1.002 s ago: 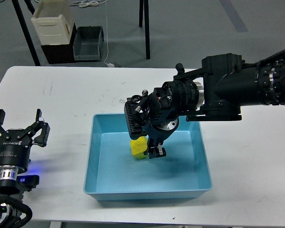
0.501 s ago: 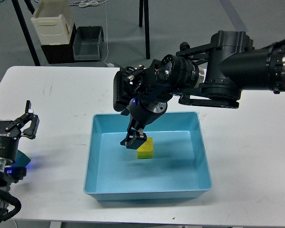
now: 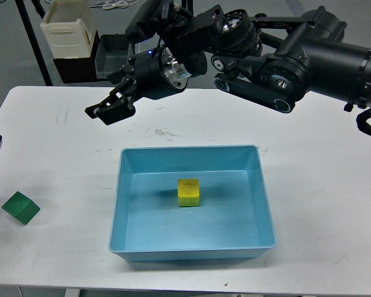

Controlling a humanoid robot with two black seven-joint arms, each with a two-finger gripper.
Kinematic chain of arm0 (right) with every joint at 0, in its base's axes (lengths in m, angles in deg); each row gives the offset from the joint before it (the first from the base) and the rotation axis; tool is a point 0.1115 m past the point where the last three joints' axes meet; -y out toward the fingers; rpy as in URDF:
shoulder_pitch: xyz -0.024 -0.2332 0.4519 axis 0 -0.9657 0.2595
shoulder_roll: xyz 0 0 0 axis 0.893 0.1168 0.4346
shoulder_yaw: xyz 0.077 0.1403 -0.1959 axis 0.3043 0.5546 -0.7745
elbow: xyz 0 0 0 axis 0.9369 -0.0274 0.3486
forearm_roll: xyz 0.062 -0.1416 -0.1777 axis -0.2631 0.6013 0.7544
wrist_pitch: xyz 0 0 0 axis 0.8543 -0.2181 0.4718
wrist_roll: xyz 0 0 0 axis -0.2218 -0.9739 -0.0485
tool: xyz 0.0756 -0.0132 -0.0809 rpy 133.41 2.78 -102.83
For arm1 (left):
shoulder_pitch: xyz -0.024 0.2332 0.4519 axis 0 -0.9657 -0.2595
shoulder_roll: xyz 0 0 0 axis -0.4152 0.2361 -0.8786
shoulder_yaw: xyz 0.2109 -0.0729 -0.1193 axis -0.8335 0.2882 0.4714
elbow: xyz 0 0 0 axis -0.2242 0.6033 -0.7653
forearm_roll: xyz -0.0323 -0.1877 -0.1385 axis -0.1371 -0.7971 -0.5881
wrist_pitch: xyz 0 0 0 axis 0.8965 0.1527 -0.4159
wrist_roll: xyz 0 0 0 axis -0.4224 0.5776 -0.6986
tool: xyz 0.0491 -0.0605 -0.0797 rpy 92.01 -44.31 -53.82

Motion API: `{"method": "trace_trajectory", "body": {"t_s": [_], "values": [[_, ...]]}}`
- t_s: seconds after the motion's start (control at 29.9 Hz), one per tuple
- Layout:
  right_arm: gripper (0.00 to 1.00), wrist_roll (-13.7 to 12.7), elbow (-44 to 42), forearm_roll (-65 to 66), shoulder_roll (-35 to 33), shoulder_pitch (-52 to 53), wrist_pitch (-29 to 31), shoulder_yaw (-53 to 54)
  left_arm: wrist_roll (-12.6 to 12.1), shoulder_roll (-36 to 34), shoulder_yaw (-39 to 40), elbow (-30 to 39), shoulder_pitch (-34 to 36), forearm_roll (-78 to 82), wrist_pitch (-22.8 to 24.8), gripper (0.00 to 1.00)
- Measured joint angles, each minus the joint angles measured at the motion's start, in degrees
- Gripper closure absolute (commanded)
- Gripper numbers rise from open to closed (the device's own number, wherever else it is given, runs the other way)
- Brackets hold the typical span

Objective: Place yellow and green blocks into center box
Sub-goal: 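Withdraw the right gripper up and away from the box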

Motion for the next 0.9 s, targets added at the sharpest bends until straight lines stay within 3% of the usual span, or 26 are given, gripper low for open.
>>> {"method": "trace_trajectory", "body": {"t_s": [0.3, 0.6, 0.9], "values": [[0.01, 0.01, 9.11, -0.57, -7.94, -6.94, 0.03, 5.46, 0.0, -4.07, 0.82, -2.27, 2.94, 24.98, 0.0, 0.0], [0.01, 0.0, 17.06, -4.85, -17.99, -21.4, -1.62, 21.97, 0.0, -11.98, 0.92, -3.45, 11.43, 44.74, -0.05, 0.05], [0.01, 0.0, 28.43, -5.66, -24.38, -45.11, -5.3, 41.25, 0.0, -14.16, 1.21, -2.21, 16.81, 68.94, -14.54, 0.02]]}}
